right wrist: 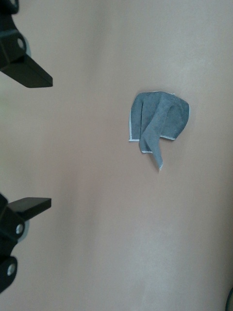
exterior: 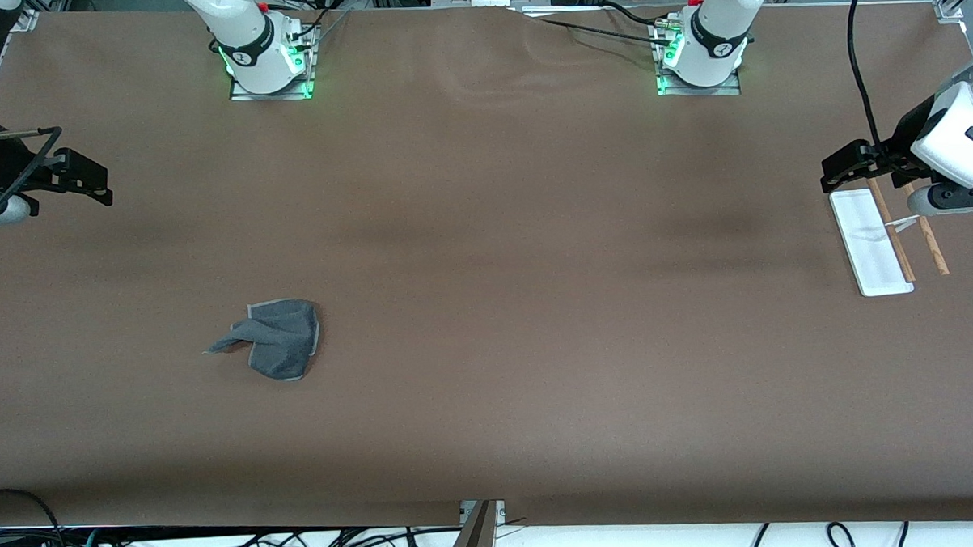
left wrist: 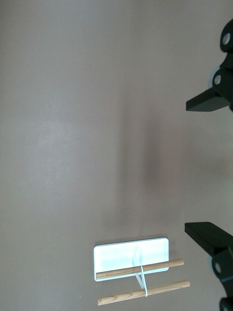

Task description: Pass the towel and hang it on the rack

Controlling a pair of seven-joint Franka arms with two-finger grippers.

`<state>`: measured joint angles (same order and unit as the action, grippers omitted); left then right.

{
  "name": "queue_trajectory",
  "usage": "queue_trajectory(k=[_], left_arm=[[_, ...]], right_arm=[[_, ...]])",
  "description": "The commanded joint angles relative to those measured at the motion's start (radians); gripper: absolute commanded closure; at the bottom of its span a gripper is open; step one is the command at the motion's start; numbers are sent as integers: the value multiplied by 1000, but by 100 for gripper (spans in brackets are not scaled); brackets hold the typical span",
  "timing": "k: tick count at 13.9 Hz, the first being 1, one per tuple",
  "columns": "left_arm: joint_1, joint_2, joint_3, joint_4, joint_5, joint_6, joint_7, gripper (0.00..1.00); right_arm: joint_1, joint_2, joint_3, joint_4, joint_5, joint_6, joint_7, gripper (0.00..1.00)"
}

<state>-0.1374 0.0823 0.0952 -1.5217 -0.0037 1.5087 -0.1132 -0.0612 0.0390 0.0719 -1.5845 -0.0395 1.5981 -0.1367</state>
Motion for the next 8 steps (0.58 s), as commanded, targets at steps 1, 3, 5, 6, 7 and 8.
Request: queue_trajectory(k=[1,3,5,6,7,8], left_arm=[[-4,4,-5,15,28,-2,-11,0],[-4,2,-5,15,30,-2,-11,0],[-4,4,-5,15,30,-2,-11,0],[-4,4,-5,15,30,-2,-11,0],[-4,4,-5,15,30,-2,-11,0],[-4,4,-5,15,30,-2,-11,0]], right_arm=[[3,10,3,24,-14,-4,-11,0],[3,16,5,28,-13,-1,-12,0],[3,27,6,49,-11,-3,-14,0],[1,27,6,49,-11,-3,-12,0],[1,29,6,51,-11,-3,-14,0],[1,29,6,52,-11,-3,-15,0]])
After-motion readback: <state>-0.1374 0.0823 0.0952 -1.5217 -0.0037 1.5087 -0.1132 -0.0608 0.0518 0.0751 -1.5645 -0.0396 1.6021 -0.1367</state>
